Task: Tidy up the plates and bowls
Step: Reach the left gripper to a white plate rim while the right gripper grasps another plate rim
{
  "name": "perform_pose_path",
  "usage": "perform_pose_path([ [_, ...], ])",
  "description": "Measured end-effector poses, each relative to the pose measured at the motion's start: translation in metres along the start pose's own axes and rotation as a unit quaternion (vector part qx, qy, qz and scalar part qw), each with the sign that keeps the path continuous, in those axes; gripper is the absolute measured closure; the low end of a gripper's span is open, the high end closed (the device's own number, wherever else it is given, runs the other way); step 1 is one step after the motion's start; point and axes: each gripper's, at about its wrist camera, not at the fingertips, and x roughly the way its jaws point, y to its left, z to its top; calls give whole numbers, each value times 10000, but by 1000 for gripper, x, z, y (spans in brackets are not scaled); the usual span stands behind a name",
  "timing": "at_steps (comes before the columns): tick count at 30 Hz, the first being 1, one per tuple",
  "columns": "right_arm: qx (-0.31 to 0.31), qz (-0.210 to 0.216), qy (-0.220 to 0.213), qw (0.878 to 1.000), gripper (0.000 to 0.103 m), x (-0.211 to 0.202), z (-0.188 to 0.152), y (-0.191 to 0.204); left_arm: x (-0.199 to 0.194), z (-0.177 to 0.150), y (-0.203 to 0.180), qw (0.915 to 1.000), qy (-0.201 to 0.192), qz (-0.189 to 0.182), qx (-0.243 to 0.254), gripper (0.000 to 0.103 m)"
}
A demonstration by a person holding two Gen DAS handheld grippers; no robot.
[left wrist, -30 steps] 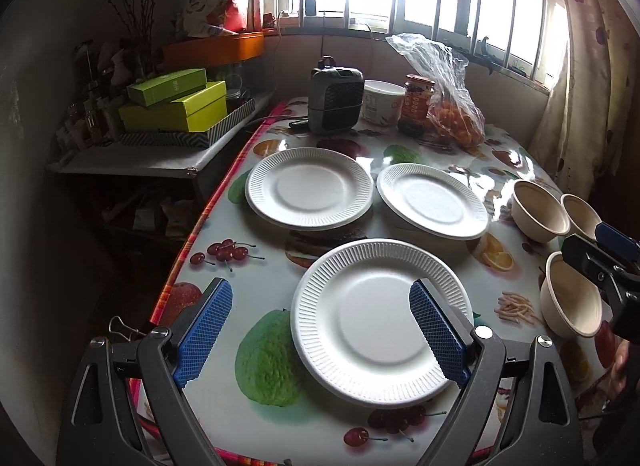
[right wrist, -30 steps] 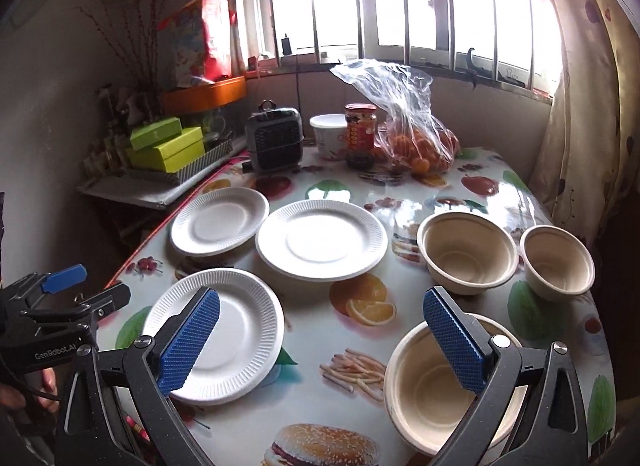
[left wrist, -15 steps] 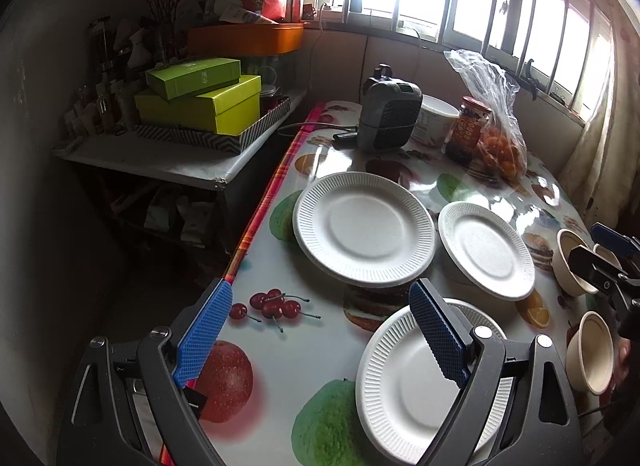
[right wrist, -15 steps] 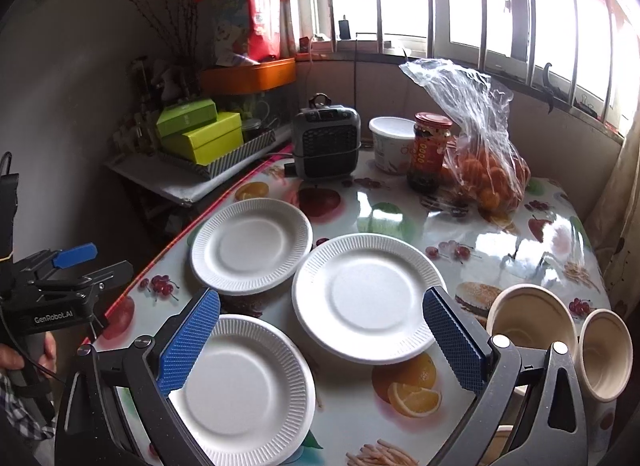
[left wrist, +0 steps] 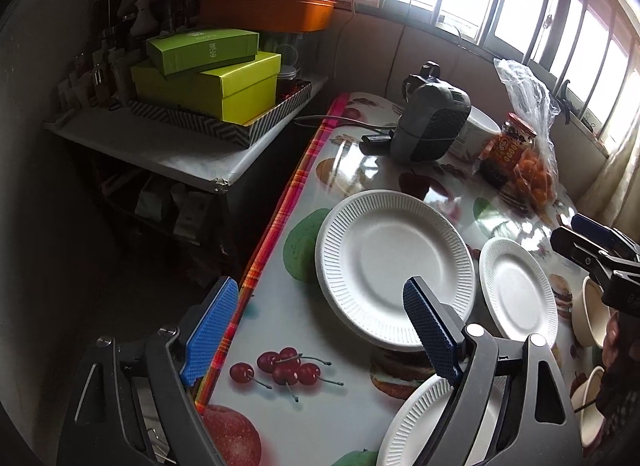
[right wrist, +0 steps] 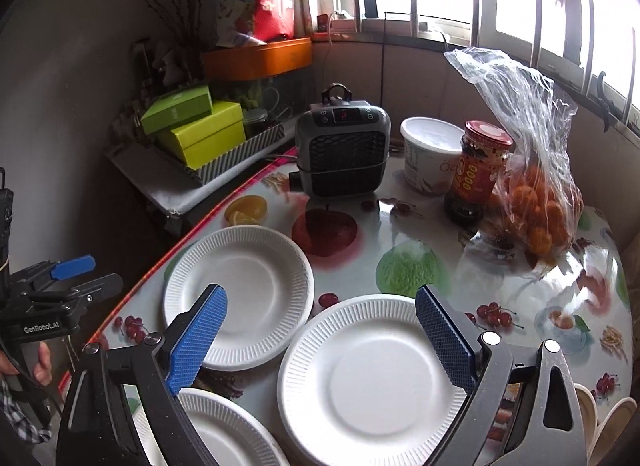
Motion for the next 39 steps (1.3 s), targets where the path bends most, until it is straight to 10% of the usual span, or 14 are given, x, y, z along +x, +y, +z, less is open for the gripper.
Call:
perform_pose_path([
  [17,-119,348,968,9946,48,101,11,-11,56,0,4,9984,534,-150,-98,51],
  [39,342,910,1325,9864,69,134,2,-24,78,-3,10,9954,806,-319,-420,69],
])
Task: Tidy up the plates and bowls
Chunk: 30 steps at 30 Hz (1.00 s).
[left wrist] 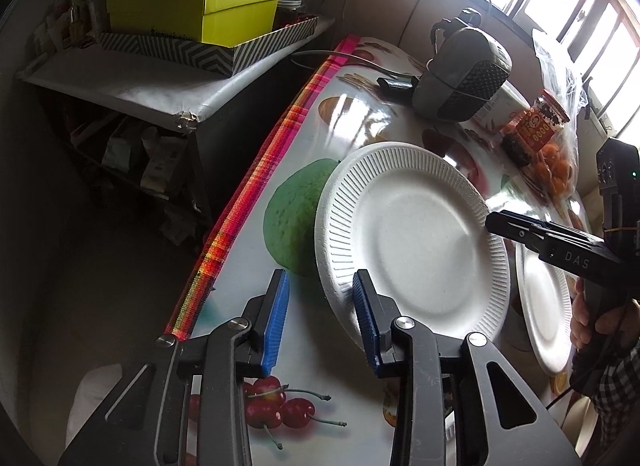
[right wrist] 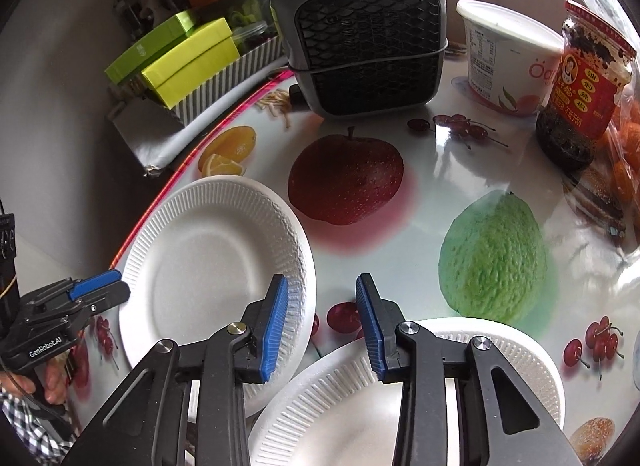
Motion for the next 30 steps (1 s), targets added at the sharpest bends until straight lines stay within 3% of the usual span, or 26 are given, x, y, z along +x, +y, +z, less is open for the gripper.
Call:
perform_pose_path([
  [3,45,53,9,10000,70,0,0,-2,1,0,0,10000,-10,-5,-10,69],
  [14,-1,248,24,9997,89,1,-1,3,2,2,-4,10000,10,-72,-35,79],
  [30,160,256,7,9995,89,2,-1,2,1,3,-6,9999,-47,-91,-71,84],
])
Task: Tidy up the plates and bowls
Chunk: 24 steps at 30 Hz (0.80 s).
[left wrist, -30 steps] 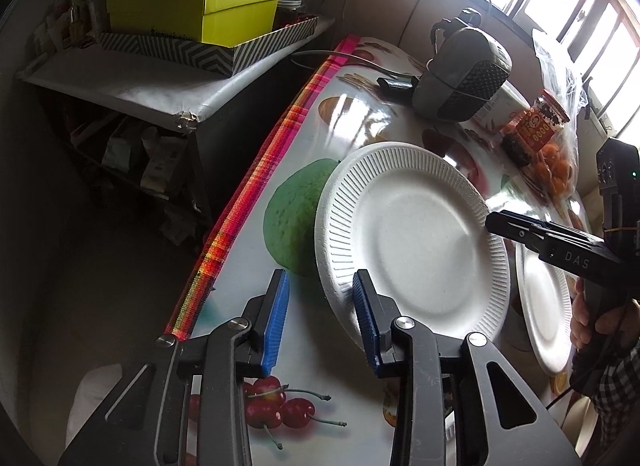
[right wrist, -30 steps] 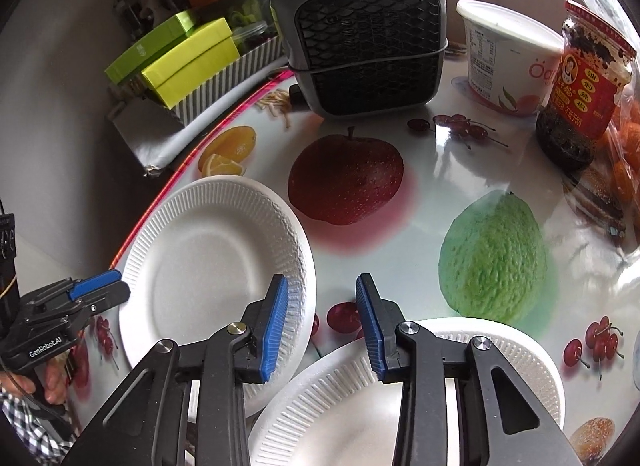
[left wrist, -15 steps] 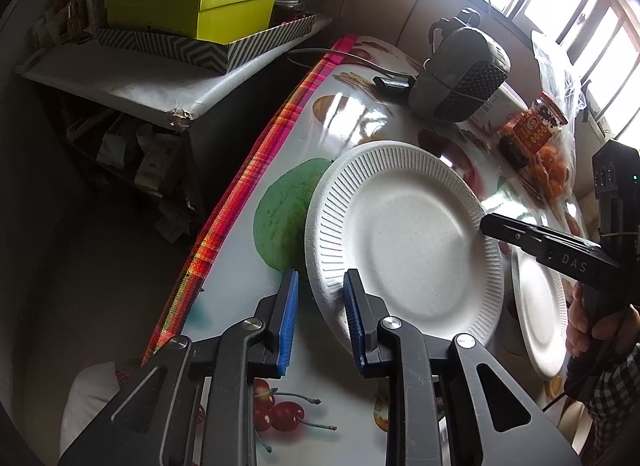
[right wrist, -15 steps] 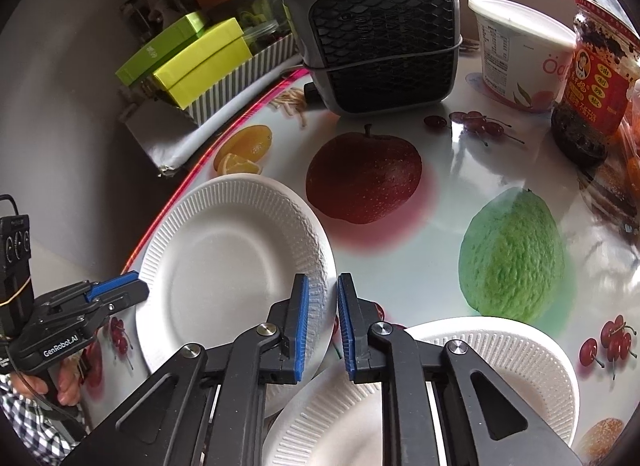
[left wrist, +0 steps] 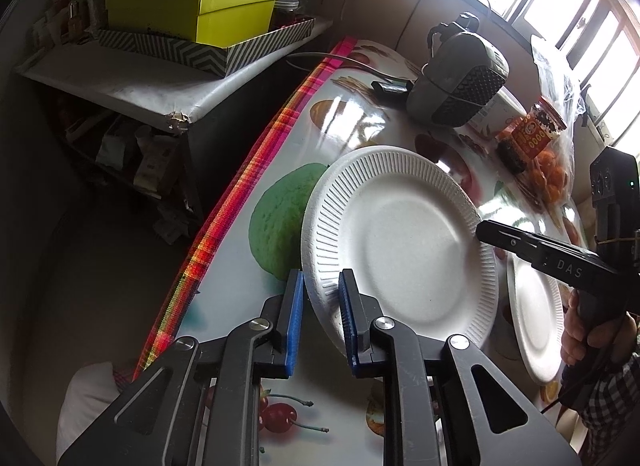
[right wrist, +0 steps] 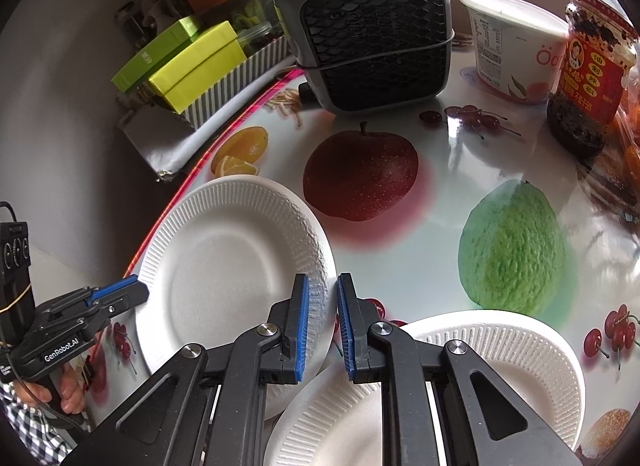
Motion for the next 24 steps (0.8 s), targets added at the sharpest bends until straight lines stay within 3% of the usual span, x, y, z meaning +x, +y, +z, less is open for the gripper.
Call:
perform_pose_path([
  [24,18,139,-315,9994,89,-50,-21,32,-57,-14,4,9995,-314,-93,23,85],
])
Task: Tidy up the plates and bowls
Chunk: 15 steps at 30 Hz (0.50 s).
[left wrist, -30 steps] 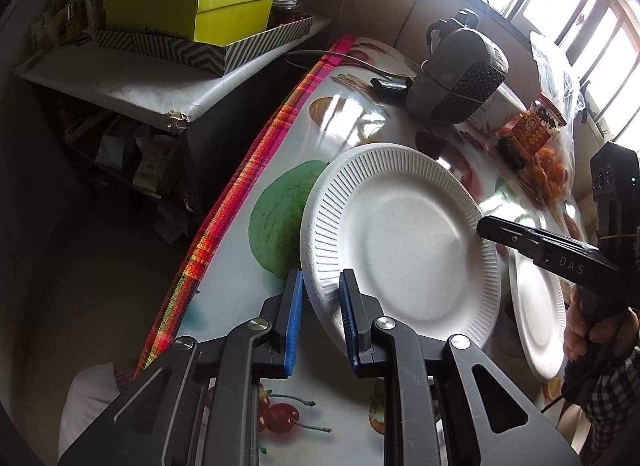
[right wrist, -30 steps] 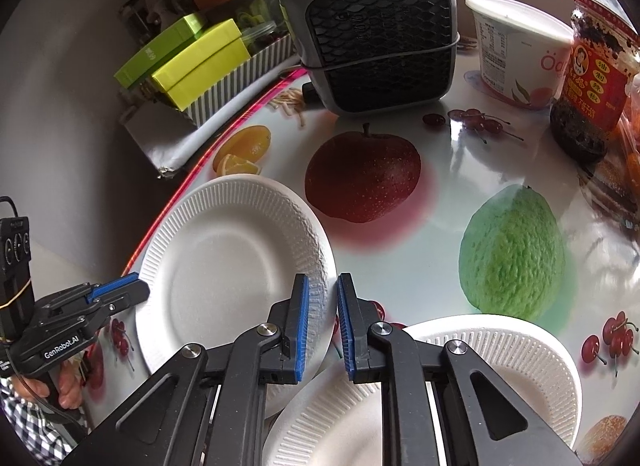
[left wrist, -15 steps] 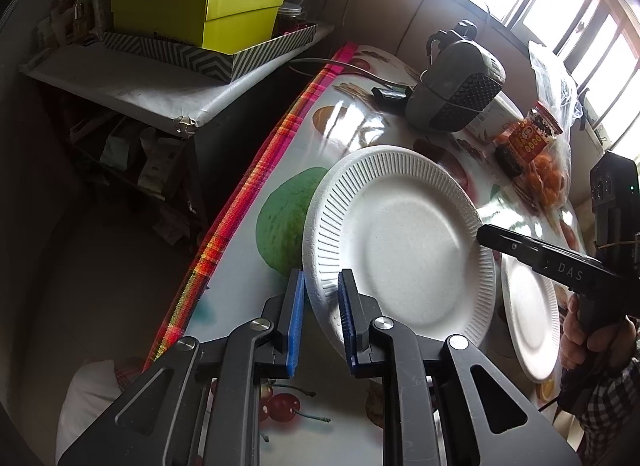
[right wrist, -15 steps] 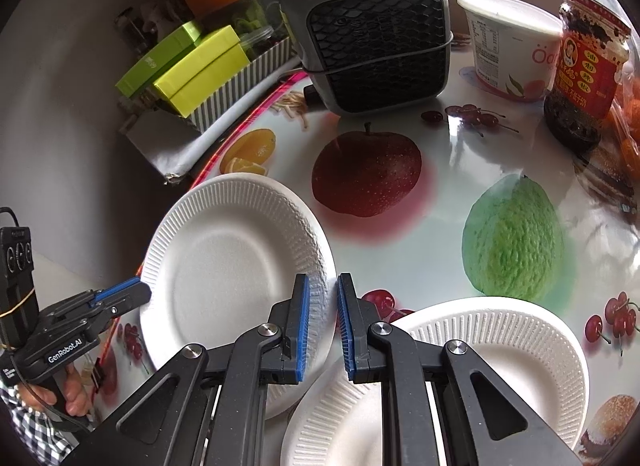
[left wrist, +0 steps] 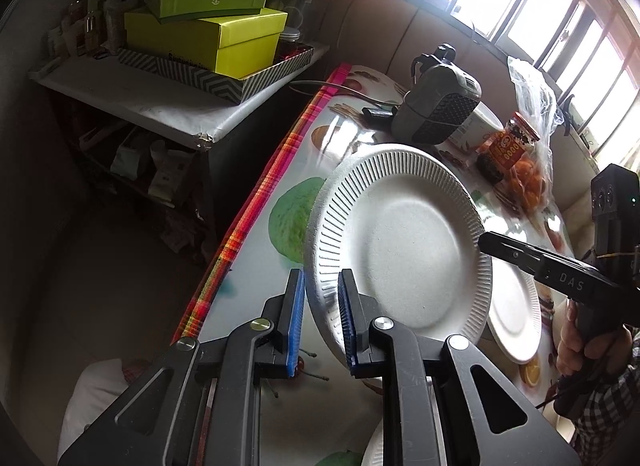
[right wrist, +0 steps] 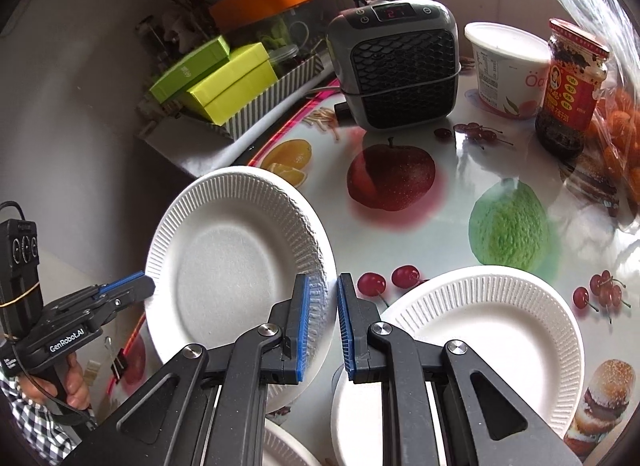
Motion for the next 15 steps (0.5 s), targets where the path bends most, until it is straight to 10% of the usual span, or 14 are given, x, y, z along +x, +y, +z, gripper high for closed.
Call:
perform_pose_path([
  [15,135,-1,-142,9998,89,-51,-54,10,-30,-39,-13,9996,60,-192,173,85],
])
